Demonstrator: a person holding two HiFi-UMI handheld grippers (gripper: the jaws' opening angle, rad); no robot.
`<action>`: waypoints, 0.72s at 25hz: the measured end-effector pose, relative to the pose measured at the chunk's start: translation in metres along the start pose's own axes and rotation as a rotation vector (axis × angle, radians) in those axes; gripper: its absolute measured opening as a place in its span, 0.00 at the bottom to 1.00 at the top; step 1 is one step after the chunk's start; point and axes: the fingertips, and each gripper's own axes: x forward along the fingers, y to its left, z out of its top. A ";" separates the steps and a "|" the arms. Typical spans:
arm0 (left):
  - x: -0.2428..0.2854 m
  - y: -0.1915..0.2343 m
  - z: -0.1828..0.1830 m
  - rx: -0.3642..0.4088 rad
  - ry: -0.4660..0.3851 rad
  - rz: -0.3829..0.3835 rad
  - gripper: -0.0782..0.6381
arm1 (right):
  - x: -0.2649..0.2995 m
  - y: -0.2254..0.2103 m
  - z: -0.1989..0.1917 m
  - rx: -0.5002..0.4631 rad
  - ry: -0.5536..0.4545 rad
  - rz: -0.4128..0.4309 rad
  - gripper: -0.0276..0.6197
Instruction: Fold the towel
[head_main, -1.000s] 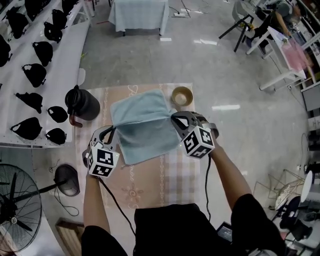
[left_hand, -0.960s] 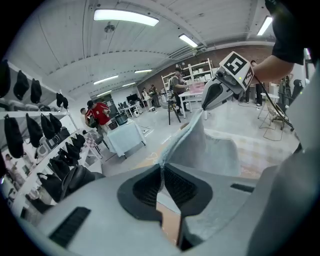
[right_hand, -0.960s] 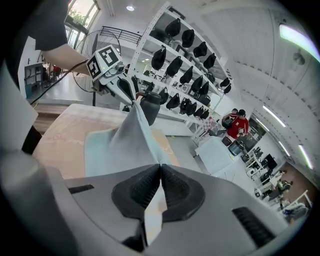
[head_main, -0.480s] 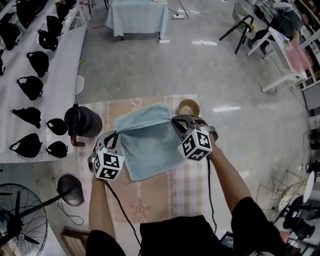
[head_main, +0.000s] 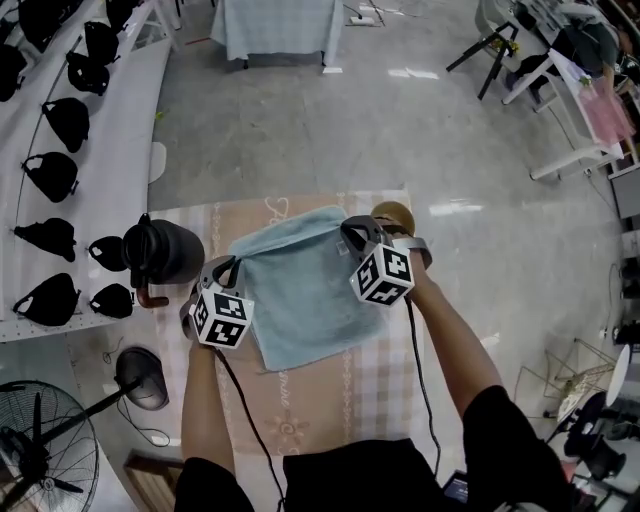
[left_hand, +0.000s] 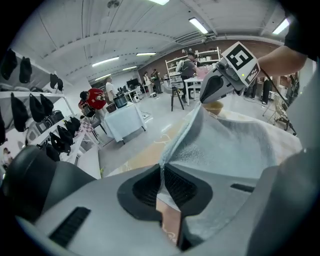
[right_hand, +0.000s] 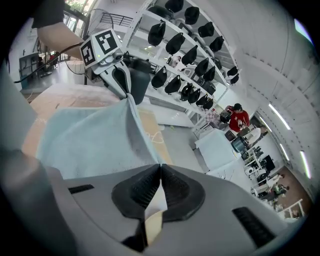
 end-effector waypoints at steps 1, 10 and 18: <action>0.004 0.002 -0.002 -0.006 0.009 -0.001 0.15 | 0.006 -0.002 0.000 0.000 0.005 0.000 0.07; 0.031 0.015 -0.020 -0.041 0.067 0.024 0.15 | 0.043 -0.005 -0.002 -0.036 0.054 -0.005 0.07; 0.043 0.017 -0.023 -0.080 0.057 0.053 0.29 | 0.057 -0.014 0.000 0.005 0.051 -0.070 0.17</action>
